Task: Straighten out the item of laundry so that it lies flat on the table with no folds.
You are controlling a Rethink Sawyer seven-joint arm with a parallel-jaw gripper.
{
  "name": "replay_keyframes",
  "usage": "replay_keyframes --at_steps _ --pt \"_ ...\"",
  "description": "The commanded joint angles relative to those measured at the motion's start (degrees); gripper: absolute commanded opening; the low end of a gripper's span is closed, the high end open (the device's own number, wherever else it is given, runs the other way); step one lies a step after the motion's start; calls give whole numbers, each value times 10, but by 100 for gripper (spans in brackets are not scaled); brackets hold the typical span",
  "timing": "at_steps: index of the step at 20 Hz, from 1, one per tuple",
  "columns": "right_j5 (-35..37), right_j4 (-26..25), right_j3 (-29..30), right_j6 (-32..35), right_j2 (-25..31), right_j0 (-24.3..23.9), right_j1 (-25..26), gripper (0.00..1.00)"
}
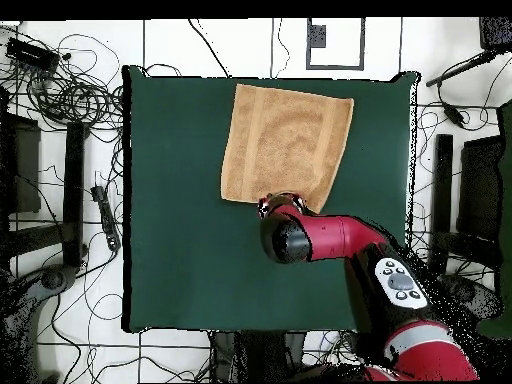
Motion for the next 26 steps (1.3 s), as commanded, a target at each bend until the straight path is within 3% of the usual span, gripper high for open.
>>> replay_keyframes --at_steps 1,10,20,26 --pt "77 -49 -54 -83 97 -5 51 100" --pt "129 -102 -66 -120 125 -23 61 100" --pt "131 -128 -79 -77 127 -23 75 100" --pt "142 -138 -59 -90 139 -33 60 100"
